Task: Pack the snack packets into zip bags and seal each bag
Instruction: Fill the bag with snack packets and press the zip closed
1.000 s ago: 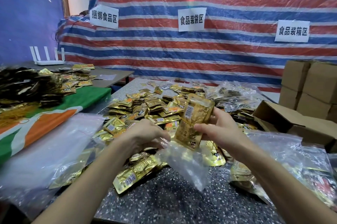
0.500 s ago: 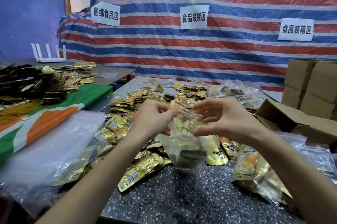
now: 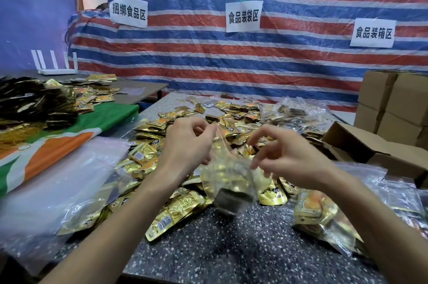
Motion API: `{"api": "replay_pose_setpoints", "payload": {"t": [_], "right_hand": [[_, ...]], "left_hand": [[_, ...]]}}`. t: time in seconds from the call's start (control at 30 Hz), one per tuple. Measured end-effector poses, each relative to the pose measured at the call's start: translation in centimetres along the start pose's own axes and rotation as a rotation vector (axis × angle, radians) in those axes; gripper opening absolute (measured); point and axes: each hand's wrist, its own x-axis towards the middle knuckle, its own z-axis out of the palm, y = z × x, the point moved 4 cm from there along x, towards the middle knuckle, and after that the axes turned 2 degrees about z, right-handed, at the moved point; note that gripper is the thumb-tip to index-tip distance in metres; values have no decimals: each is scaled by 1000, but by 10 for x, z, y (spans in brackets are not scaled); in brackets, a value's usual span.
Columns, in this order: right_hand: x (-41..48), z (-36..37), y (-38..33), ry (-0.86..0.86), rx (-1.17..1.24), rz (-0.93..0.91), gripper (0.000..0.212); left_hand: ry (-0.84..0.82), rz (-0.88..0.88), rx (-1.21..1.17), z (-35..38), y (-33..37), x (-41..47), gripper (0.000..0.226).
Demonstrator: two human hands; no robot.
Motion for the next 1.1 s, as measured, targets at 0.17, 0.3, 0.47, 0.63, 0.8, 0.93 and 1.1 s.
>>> {"api": "replay_pose_setpoints", "payload": {"t": [0.17, 0.3, 0.47, 0.63, 0.8, 0.93, 1.1], "right_hand": [[13, -10, 7, 173, 356, -20, 28], [35, 5, 59, 227, 349, 271, 20], [40, 32, 143, 216, -253, 545, 29], [47, 46, 163, 270, -431, 562, 45], [57, 54, 166, 217, -568, 675, 67], [55, 55, 167, 272, -414, 724, 72], [48, 54, 160, 251, -370, 675, 38]], "left_hand": [[-38, -3, -26, -4, 0, 2, 24], [-69, 6, -11, 5, -2, -6, 23], [-71, 37, 23, 9, -4, -11, 23], [-59, 0, -49, 6, -3, -8, 23], [-94, -19, -84, 10, -3, -7, 22], [-111, -31, -97, 13, -3, -6, 23], [-112, -37, -98, 16, -1, -7, 22]]}}
